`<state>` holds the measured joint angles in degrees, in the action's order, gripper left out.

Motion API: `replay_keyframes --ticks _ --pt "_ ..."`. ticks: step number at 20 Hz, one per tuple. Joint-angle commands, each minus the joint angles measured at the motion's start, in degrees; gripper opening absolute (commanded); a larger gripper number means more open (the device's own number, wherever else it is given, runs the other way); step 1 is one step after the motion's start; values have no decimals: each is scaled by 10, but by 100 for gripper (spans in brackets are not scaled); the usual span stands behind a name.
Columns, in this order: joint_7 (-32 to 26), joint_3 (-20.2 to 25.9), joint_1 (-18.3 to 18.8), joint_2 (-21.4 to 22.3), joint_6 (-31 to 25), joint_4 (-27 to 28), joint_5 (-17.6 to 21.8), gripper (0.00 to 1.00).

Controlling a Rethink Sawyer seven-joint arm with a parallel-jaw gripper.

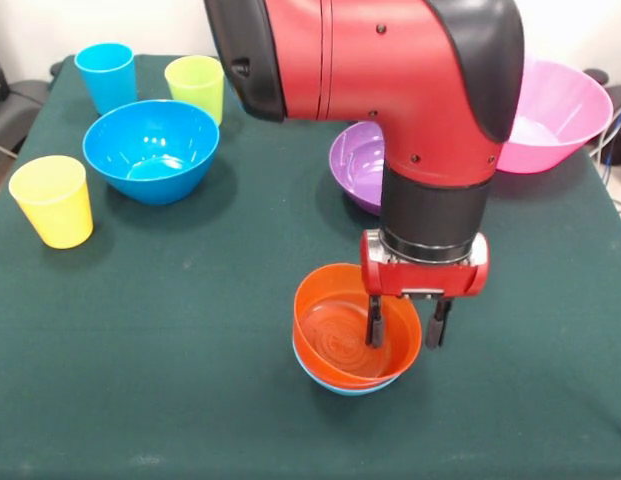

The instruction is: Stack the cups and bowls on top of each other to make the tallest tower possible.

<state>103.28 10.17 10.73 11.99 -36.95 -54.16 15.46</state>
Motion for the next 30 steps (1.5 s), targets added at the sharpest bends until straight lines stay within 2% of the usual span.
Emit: replay_keyframes --ticks 1,30 --pt "46 4 -16 -22 23 17 10 100" --pt "60 -20 -38 5 6 -1 -18 100"
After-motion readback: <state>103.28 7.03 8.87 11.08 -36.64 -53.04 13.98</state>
